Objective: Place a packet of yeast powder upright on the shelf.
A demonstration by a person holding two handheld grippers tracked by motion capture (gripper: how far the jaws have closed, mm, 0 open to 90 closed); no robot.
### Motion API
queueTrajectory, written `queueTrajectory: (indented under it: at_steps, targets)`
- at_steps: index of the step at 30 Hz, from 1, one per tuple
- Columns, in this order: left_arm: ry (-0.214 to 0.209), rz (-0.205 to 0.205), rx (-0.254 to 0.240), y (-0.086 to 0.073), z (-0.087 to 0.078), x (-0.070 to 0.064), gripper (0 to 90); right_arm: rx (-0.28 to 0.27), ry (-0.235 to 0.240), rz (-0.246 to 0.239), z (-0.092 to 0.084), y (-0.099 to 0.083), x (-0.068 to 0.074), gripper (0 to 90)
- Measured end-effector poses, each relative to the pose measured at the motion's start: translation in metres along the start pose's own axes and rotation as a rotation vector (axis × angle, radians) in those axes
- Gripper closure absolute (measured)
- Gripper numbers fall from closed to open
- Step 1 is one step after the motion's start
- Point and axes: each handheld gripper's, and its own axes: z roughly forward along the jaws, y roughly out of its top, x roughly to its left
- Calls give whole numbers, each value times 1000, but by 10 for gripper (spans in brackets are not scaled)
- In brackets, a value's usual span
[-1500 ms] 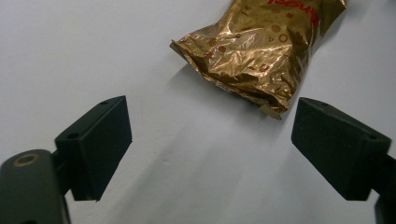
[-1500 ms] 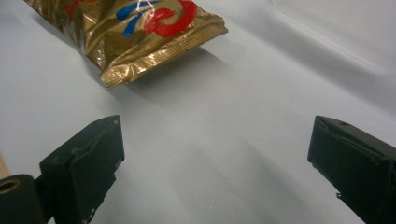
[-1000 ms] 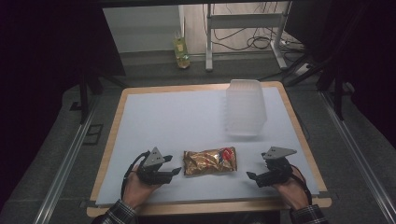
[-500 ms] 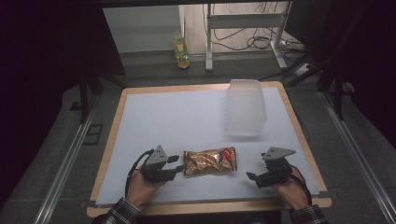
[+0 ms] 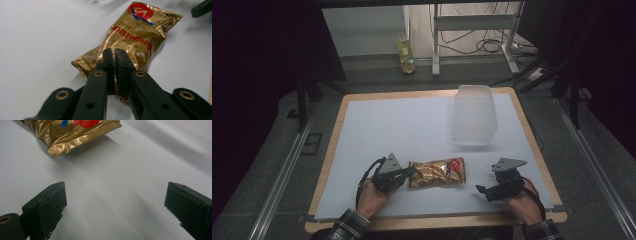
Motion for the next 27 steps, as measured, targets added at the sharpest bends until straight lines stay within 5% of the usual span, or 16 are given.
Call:
queueTrajectory:
  at_steps: [9, 19, 27]
  targets:
    - [-16, -27, 19, -7, 26, 1, 893, 24, -1, -9, 3, 0, 1, 45]
    - [36, 15, 28, -14, 25, -4, 900, 20, 1, -17, 0, 1, 4, 45]
    - [35, 6, 36, -19, 21, -3, 900, 10, 6, -3, -4, 1, 5, 45]
